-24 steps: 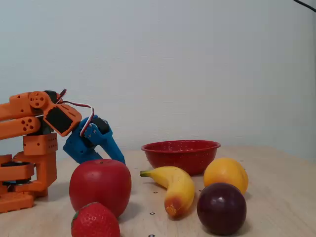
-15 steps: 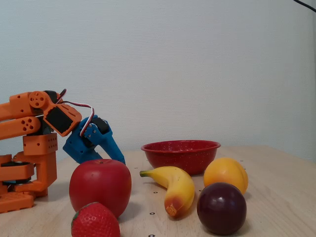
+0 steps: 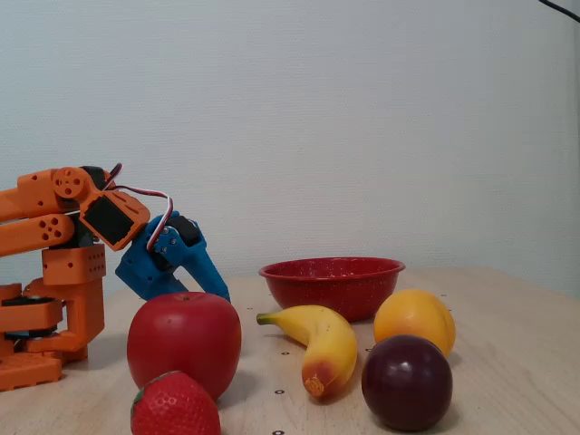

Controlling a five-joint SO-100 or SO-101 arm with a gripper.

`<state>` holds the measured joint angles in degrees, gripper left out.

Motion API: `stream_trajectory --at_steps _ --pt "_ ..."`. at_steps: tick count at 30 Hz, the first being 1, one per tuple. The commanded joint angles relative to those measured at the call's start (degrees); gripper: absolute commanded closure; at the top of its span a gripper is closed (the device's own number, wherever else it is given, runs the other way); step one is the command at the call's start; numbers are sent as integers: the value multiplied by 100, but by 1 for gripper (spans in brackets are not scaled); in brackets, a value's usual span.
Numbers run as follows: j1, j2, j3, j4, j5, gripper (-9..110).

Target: Put the plum in the red bowl.

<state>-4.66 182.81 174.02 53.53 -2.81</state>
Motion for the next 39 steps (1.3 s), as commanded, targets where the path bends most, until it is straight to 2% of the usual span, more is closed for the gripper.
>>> stream_trajectory --at_steps 1,14,21,30,39 --pt "105 97 53 -26 35 101" --pt "193 62 53 -44 202 101" --pt "26 -1125 -642 -229 422 101" --pt "-492 -3577 -3762 694 1230 101" --pt "-1107 -6794 -8235 2760 1547 101"
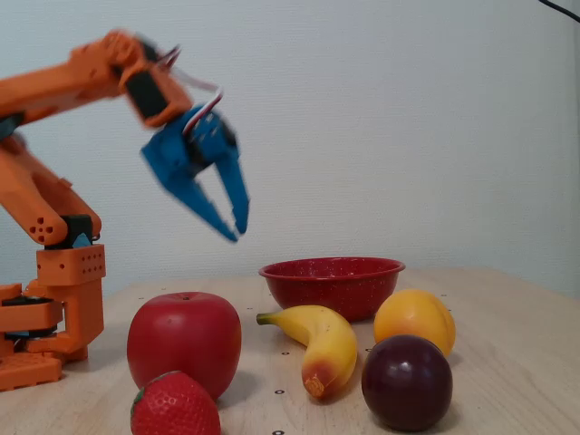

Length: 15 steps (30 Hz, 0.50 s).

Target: Put the plum in the red bowl.

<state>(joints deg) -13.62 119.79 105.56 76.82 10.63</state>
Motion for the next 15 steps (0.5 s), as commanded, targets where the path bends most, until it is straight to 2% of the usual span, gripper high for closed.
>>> stream_trajectory --at_steps 1,6,10,15 --pt "-281 -888 -1942 650 264 101" --pt "-703 -2795 -4535 1679 316 100" --pt "-1099 -4104 -6082 2408 545 81" --pt "-1547 -5572 -7761 3384 1749 60"
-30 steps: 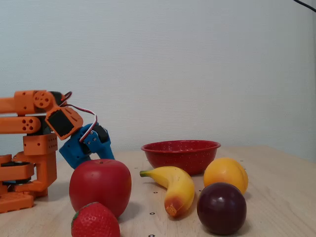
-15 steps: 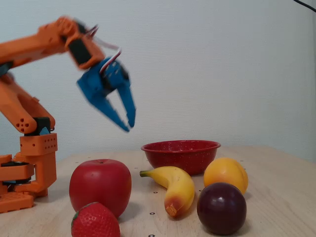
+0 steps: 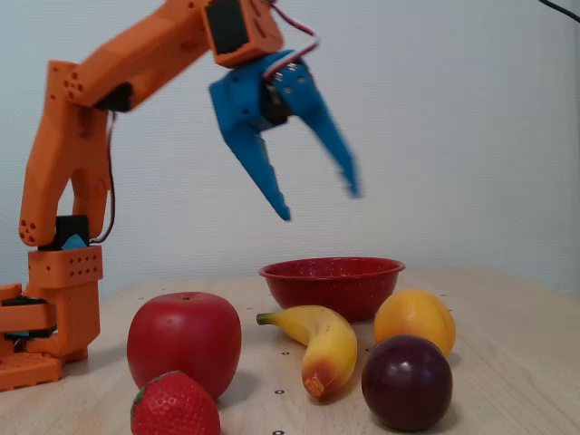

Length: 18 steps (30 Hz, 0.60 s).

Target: Put the plum in the red bowl.

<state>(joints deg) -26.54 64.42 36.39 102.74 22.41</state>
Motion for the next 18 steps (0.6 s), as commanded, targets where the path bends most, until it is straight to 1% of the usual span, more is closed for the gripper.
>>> stream_trajectory --at_steps 1,5,12,18 --pt "-325 -290 -1081 879 738 57" --pt "-527 -1248 -1846 870 1037 51" --pt "-501 -2417 -2584 870 1406 51" --pt "-343 -2936 -2795 861 1564 51"
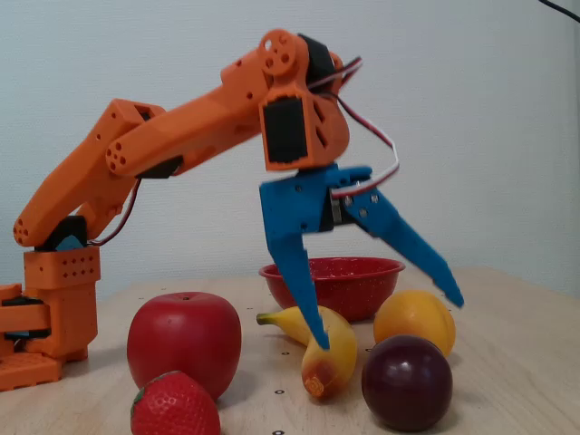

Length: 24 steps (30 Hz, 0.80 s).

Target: Put the plum in the red bowl.

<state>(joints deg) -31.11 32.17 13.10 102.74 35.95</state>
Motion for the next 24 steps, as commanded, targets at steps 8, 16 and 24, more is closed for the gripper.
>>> stream_trajectory --at_steps 8,16,24 --pt "211 -686 -1371 773 316 50" --pt "369 -940 -1600 492 457 49" --pt "457 -1046 -1582 167 510 49"
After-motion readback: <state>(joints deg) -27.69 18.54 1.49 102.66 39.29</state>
